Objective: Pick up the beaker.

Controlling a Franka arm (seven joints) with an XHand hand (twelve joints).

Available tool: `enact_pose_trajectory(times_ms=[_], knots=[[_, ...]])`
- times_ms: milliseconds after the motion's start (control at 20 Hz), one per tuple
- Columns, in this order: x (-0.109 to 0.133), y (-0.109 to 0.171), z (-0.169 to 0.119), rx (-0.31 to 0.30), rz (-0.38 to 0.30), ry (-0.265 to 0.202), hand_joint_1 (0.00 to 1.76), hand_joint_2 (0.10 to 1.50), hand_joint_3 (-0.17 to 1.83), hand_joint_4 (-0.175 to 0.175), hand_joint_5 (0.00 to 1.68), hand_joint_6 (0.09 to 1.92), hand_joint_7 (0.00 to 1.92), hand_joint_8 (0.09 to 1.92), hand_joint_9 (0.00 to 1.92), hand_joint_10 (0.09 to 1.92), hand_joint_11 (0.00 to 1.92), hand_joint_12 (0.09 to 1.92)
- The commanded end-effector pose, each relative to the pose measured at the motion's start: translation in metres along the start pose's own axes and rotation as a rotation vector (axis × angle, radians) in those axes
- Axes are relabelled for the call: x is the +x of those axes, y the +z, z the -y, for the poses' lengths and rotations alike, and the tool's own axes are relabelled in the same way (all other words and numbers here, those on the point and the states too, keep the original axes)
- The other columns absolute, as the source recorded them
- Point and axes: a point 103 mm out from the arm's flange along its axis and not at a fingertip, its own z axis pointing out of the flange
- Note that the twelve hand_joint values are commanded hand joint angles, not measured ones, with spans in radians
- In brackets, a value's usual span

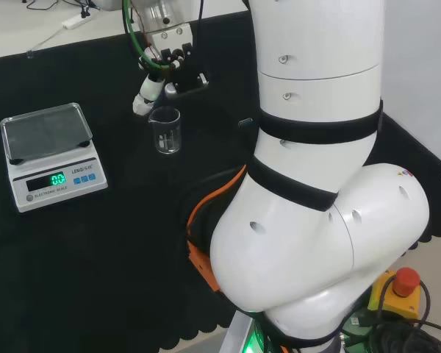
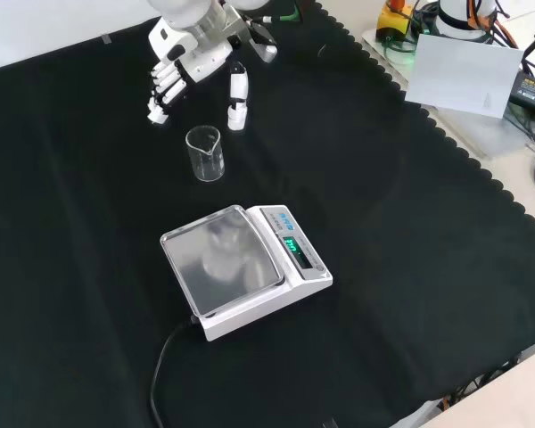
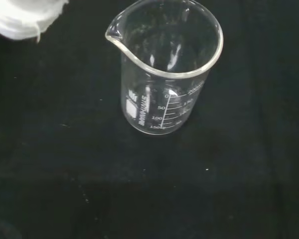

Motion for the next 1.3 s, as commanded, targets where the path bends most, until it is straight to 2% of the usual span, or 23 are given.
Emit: enact_pose_trajectory(times_ms=[50,150,200,300,500,800,850,950,1100,1200,1300], knots=[[0.027,0.015,-0.007,0.022,0.067,-0.021,0.72,0.63,0.05,0.075,0.07,0.09,0.0,0.52,0.0,0.95,0.0,1.48],[0.028,0.019,-0.007,0.022,0.052,-0.056,0.72,0.63,0.05,0.081,0.06,0.09,0.0,0.48,0.0,0.92,0.0,1.46],[0.027,0.021,-0.006,0.023,0.065,-0.079,0.72,0.63,0.05,0.082,0.06,0.09,0.0,0.47,0.0,0.91,0.0,1.45],[0.029,0.026,-0.007,0.037,0.098,-0.095,0.72,0.62,0.05,0.084,0.06,0.09,0.0,0.46,0.0,0.9,0.0,1.45],[0.035,0.038,-0.01,0.055,0.15,-0.111,0.72,0.62,0.05,0.085,0.06,0.09,0.0,0.46,0.0,0.9,0.0,1.44],[0.032,0.054,-0.017,0.064,0.161,-0.106,0.72,0.62,0.04,0.086,0.06,0.09,0.0,0.45,0.0,0.89,0.0,1.44],[0.023,0.055,-0.016,0.061,0.151,-0.105,0.72,0.62,0.04,0.086,0.06,0.09,0.0,0.45,0.0,0.87,0.0,1.43],[0.024,0.061,-0.02,0.07,0.156,-0.096,0.73,0.62,0.04,0.085,0.06,0.09,0.0,0.45,0.0,0.84,0.0,1.42],[0.007,0.076,-0.02,0.055,0.064,-0.094,0.73,0.62,0.04,0.085,0.06,0.09,0.0,0.45,0.0,0.82,0.0,1.42],[0.001,0.08,-0.022,0.05,0.031,-0.092,0.73,0.62,0.04,0.085,0.06,0.09,0.0,0.45,0.0,0.82,0.0,1.42],[-0.002,0.081,-0.025,0.055,0.039,-0.082,0.74,0.62,0.04,0.085,0.06,0.09,0.0,0.45,0.0,0.81,0.0,1.42]])
